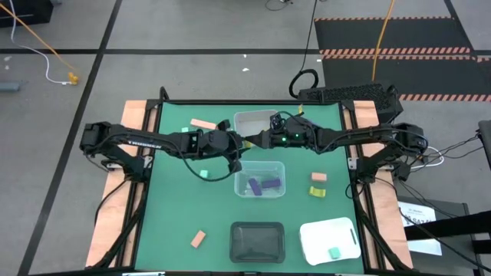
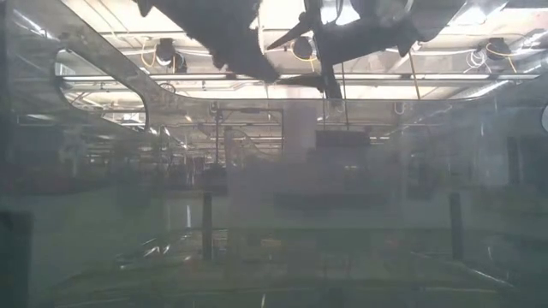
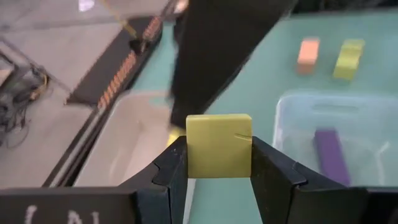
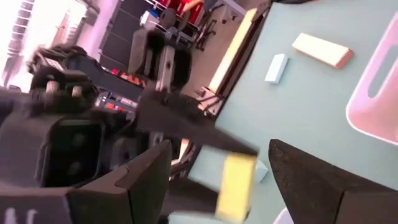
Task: Sort & place blocks by color
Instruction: Put the left green block into the gray bin, then put the bottom blue block into the white bin
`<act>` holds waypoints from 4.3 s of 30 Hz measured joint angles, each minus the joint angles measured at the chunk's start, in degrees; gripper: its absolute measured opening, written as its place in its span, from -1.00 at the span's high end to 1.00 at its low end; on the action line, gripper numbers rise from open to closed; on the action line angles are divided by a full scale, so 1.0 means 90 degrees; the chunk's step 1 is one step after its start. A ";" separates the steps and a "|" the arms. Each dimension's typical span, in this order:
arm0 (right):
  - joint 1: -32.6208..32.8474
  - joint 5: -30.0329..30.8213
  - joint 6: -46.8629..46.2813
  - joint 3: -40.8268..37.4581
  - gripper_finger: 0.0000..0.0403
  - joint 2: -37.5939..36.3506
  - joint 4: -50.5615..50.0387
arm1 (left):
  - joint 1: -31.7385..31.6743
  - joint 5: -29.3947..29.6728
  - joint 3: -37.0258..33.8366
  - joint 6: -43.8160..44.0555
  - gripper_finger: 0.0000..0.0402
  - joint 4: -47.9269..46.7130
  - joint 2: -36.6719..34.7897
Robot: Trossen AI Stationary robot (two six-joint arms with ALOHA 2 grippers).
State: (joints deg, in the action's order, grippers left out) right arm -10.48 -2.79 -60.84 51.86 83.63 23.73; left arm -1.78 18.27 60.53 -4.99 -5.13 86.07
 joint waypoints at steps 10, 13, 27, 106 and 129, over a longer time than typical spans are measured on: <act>-0.0002 0.0331 0.0002 0.0000 -0.27 0.0000 -0.0383 | -0.0117 -0.0032 -0.0017 -0.0262 0.33 0.0309 0.0085; -0.0038 0.0326 0.0002 0.0000 -0.17 0.0000 -0.0425 | -0.0117 -0.0038 -0.0017 -0.0292 0.33 0.0347 0.0085; -0.0087 0.0285 0.0074 0.0007 0.48 -0.0012 -0.0430 | -0.0131 -0.0037 -0.0022 -0.1049 0.33 0.0697 0.0121; -0.1104 0.0281 0.2222 -0.1513 -0.03 -0.0062 0.1721 | 0.0197 -0.0593 -0.0257 0.8555 -0.25 -0.5025 0.0109; 0.0702 0.0342 0.2171 -0.1513 -0.03 -0.2349 0.1241 | 0.0841 -0.0484 -0.1269 1.0286 -0.25 -0.4735 0.0109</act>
State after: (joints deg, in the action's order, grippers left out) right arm -4.17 0.28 -41.30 38.24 62.49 34.90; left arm 5.79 13.91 49.11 87.58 -47.74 87.05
